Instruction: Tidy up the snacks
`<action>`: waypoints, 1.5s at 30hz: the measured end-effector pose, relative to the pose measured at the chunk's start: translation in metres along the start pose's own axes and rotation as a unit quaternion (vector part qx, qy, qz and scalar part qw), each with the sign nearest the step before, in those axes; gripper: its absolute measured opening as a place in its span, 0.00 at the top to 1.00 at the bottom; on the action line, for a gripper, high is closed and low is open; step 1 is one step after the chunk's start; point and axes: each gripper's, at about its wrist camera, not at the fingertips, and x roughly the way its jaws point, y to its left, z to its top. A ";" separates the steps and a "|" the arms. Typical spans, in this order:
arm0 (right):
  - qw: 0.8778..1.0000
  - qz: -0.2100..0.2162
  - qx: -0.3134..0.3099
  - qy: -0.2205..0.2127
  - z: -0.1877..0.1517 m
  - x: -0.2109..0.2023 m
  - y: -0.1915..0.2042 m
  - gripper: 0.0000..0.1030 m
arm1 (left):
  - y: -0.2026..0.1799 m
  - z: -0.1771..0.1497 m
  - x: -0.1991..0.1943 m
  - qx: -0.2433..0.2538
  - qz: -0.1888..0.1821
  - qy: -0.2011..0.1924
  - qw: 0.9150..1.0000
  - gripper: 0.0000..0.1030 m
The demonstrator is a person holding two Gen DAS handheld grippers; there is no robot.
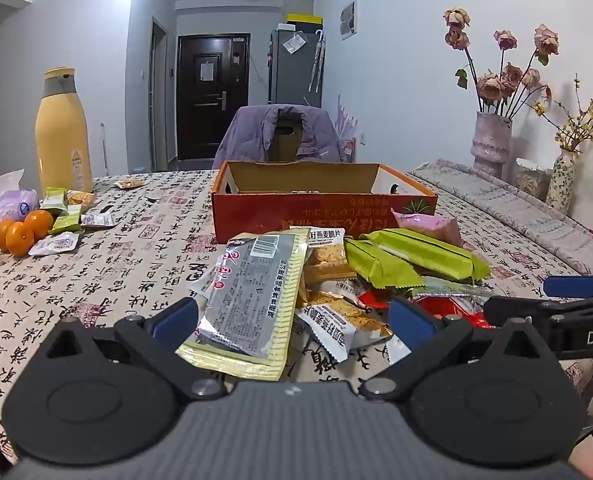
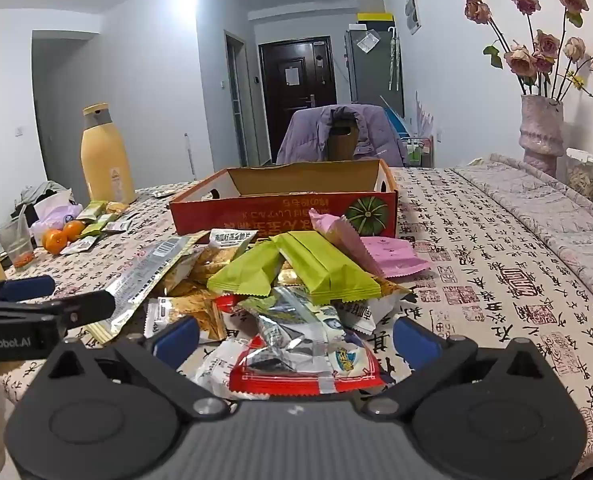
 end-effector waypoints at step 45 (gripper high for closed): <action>1.000 -0.004 0.000 0.013 -0.002 0.007 0.002 0.00 | 0.004 -0.007 0.004 -0.018 -0.018 0.008 1.000 0.00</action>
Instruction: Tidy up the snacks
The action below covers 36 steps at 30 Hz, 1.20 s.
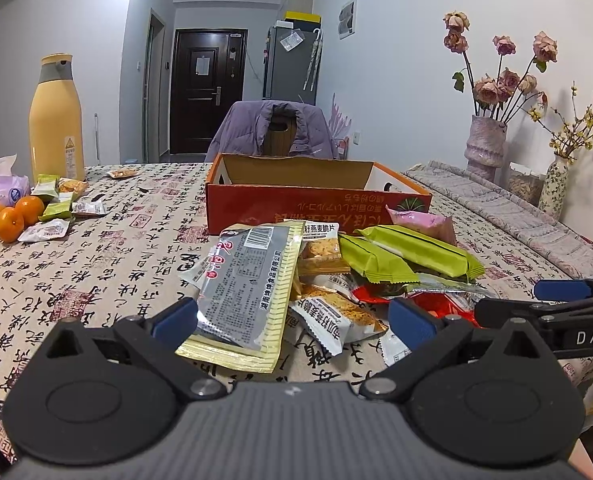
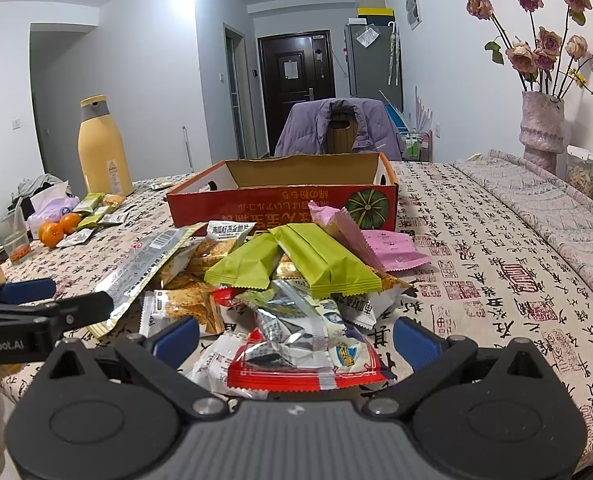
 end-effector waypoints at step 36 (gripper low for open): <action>1.000 0.001 0.003 0.003 -0.006 0.002 0.000 0.00 | -0.001 -0.003 0.002 -0.002 -0.004 0.001 1.000 0.00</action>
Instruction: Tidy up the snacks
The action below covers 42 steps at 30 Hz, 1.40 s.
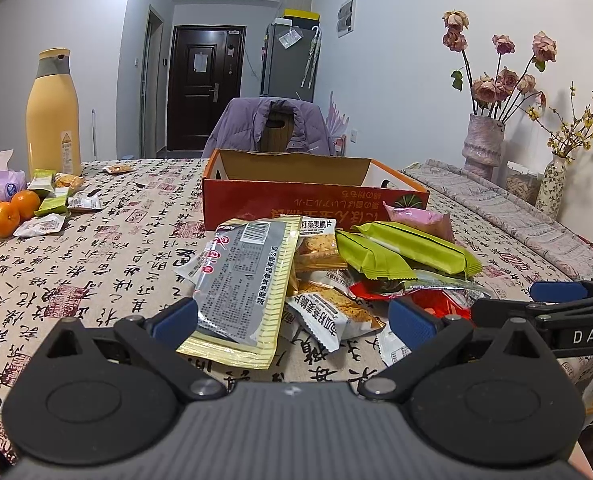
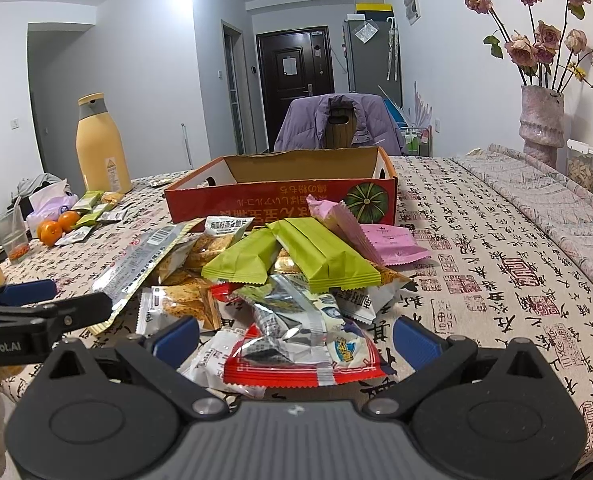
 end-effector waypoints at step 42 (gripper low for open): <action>0.993 0.055 -0.032 0.101 0.031 0.071 -0.010 0.44 | 0.016 0.001 0.024 -0.019 0.009 0.033 0.999 0.00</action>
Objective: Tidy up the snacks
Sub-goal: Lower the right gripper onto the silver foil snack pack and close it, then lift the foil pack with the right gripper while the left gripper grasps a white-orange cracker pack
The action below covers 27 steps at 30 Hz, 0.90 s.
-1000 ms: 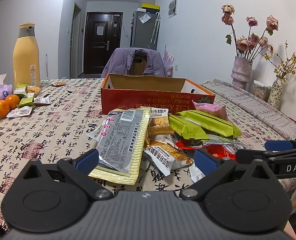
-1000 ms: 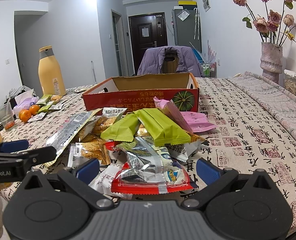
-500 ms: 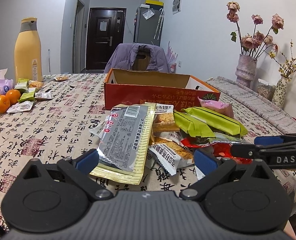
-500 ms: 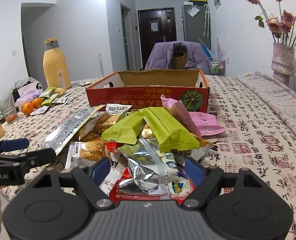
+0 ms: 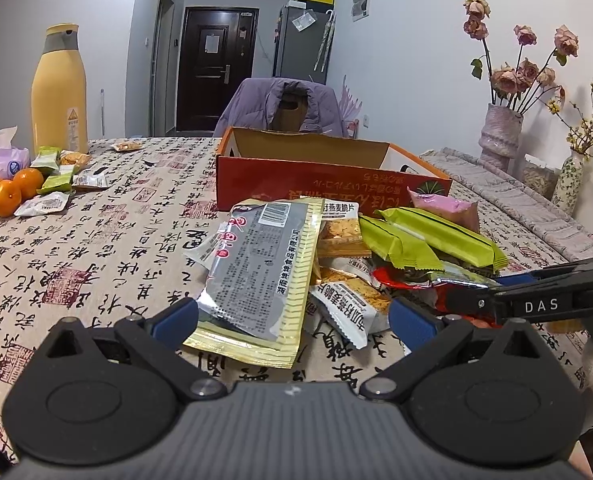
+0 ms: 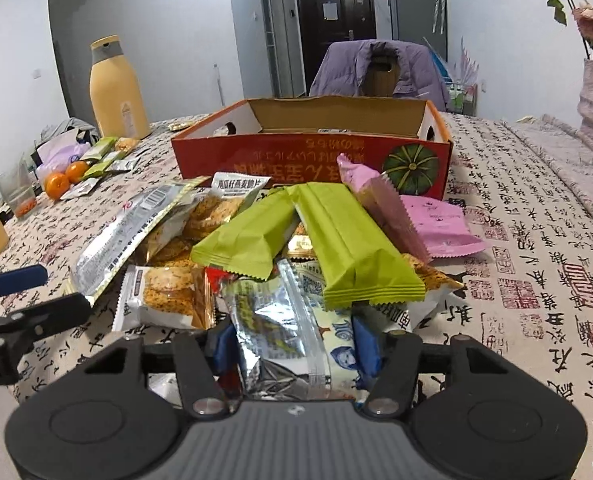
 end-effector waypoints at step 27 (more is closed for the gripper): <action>0.990 0.003 -0.027 -0.135 -0.016 -0.069 0.033 0.62 | 0.008 0.008 0.000 0.002 0.024 0.001 1.000 0.00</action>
